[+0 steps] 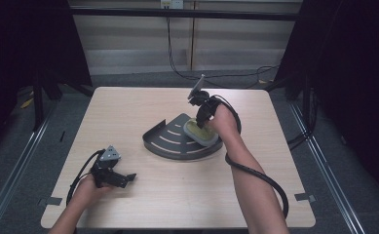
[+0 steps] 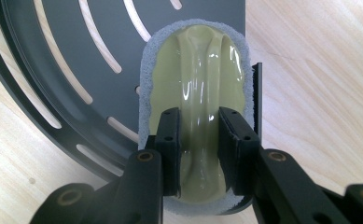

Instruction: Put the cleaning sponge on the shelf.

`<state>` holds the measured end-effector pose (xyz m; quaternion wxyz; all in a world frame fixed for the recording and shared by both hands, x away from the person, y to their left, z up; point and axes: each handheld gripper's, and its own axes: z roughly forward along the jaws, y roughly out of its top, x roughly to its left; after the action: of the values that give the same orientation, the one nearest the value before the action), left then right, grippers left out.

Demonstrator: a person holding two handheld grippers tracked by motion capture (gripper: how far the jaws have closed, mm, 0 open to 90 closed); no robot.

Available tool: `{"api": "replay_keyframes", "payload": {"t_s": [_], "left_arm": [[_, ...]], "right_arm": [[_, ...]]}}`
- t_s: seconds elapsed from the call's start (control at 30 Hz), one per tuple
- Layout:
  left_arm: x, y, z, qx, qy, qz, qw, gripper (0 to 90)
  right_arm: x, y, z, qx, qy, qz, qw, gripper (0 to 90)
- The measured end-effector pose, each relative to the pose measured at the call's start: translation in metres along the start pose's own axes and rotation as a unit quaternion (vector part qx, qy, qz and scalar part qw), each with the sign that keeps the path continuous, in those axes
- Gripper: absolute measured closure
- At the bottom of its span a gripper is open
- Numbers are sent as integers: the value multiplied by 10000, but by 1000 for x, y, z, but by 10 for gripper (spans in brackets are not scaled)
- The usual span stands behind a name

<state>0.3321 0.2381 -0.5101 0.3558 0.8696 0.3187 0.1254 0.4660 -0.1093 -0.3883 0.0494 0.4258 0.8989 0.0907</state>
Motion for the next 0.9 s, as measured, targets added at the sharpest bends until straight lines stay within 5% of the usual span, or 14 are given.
{"api": "replay_keyframes", "payload": {"t_s": [0.9], "left_arm": [[0,0,0,-26,13,-6,10000,0]], "right_arm": [[-10,-12,20,42,16,-57,10000,707]]}}
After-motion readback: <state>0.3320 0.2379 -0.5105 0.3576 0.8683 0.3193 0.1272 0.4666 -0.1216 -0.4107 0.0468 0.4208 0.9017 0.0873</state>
